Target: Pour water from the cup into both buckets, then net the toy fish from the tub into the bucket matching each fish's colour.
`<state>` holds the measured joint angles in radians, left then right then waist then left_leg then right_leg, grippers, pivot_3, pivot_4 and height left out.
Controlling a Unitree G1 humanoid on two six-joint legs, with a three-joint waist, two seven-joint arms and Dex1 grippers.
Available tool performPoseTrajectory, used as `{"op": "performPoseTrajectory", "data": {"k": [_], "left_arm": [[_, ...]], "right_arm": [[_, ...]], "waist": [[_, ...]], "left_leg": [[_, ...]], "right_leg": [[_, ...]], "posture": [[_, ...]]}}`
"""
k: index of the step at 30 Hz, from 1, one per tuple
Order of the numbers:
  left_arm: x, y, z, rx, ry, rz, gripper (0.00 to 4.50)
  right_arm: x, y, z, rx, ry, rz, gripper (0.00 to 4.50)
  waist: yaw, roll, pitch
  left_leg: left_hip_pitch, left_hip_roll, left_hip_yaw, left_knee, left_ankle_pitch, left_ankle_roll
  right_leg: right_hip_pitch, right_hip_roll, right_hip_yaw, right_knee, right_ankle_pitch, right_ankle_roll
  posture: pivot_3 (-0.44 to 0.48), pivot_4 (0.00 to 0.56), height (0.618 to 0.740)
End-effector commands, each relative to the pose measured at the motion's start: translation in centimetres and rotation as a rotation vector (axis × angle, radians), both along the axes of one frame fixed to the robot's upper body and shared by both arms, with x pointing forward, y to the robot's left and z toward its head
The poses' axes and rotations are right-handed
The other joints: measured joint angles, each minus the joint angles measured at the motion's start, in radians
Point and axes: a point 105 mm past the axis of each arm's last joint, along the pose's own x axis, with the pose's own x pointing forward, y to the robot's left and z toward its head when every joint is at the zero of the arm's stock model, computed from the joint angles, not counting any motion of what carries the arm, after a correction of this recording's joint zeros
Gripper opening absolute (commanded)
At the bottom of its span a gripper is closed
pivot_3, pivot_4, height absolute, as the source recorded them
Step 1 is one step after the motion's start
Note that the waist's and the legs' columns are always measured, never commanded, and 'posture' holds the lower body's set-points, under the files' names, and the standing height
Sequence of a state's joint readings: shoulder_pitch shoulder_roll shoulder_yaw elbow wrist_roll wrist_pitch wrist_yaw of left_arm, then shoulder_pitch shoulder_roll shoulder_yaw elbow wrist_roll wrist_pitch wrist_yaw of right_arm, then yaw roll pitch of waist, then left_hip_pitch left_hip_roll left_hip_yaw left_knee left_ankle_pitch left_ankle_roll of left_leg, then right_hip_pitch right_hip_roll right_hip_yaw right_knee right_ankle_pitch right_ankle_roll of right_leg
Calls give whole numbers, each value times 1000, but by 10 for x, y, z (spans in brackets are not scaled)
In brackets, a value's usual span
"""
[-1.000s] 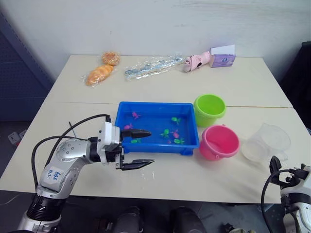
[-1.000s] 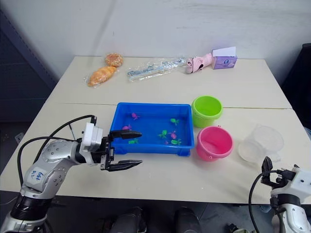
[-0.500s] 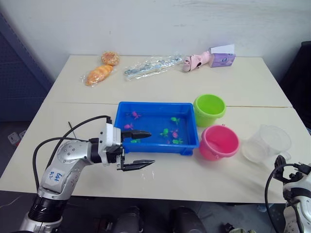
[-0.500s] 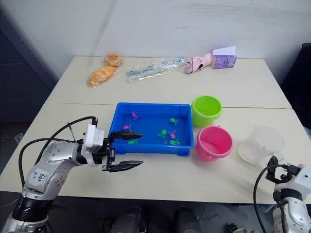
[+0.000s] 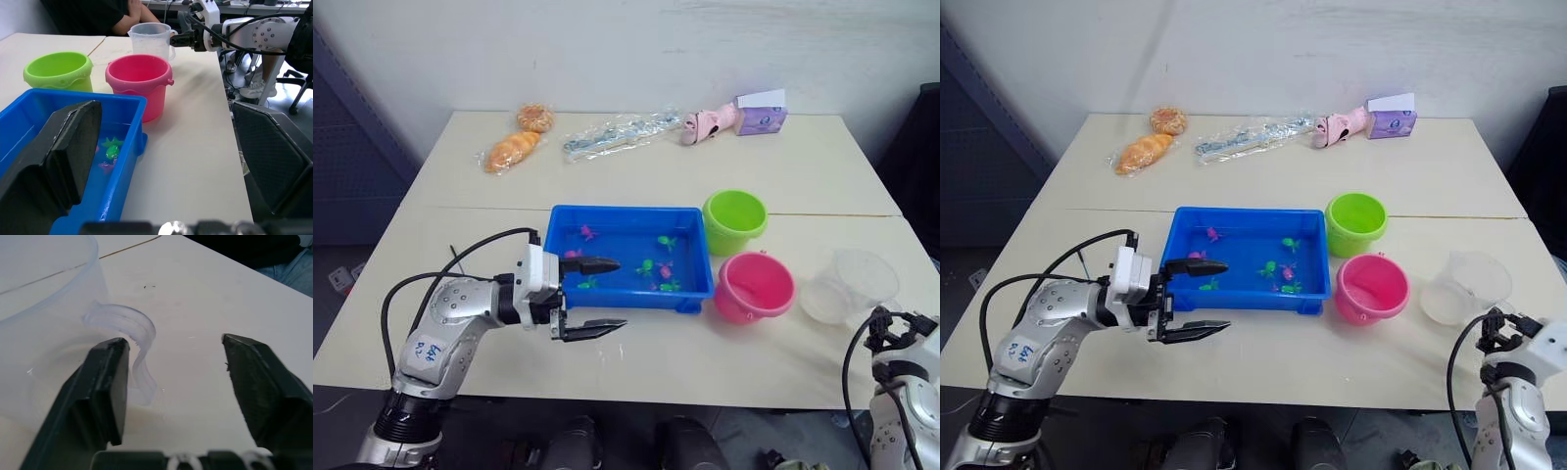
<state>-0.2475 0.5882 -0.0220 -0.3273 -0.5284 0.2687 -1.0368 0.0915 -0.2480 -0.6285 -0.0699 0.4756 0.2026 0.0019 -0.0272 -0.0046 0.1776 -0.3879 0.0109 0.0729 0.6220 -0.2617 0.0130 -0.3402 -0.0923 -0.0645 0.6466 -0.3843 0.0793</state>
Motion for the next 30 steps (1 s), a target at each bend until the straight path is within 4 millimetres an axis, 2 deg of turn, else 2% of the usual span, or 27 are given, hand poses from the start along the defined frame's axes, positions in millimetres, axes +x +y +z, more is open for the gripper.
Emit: {"op": "performPoseTrajectory", "data": {"k": [1,2,3,9,14,18,21,23,30], "left_arm": [[0,-2,4,-8,-26,-8,4500],[0,-2,4,-8,-27,-8,4500],[1,-2,4,-8,-27,-8,4500],[2,-2,4,-8,-30,-8,4500],[4,-3,5,-20,-29,-7,4500],[7,-4,8,-46,-15,-9,4500],[8,-5,7,-47,-8,-22,4500],[9,-6,7,-46,-5,-29,4500],[11,-12,6,-50,0,-53,4500]], "right_arm": [[-1,0,10,4,-45,-4,703],[-1,0,9,7,-44,-4,200],[-1,0,10,13,-49,-6,89],[-1,1,27,16,-116,-2,89],[-6,3,58,-65,-156,33,89],[-15,8,94,-197,-172,87,89],[-18,17,113,-285,-161,132,89],[-18,23,121,-343,-147,167,89],[-9,52,156,-702,-92,249,89]], "waist": [[0,0,0],[0,0,0],[0,0,0],[1,0,0],[1,0,1],[2,1,1],[1,1,1],[0,1,2],[3,0,2]], "left_leg": [[0,0,0,0,0,0],[0,0,0,0,0,0],[0,0,0,0,0,0],[0,0,0,0,0,0],[-1,0,0,0,0,0],[-1,0,0,0,0,0],[-1,0,0,0,0,0],[-1,0,0,0,0,0],[-1,0,1,0,0,-1]], "right_leg": [[0,0,0,0,0,0],[0,0,0,0,0,0],[0,0,0,0,0,0],[0,0,0,0,0,0],[0,0,0,0,0,0],[-1,0,0,0,0,0],[-1,0,0,0,0,0],[-1,0,0,-1,0,0],[-1,1,0,-1,0,1]], "posture": [[0,150,740],[0,150,740],[0,150,740],[0,150,740],[0,150,740],[0,150,740],[0,150,740],[0,150,740],[0,150,740]]}}
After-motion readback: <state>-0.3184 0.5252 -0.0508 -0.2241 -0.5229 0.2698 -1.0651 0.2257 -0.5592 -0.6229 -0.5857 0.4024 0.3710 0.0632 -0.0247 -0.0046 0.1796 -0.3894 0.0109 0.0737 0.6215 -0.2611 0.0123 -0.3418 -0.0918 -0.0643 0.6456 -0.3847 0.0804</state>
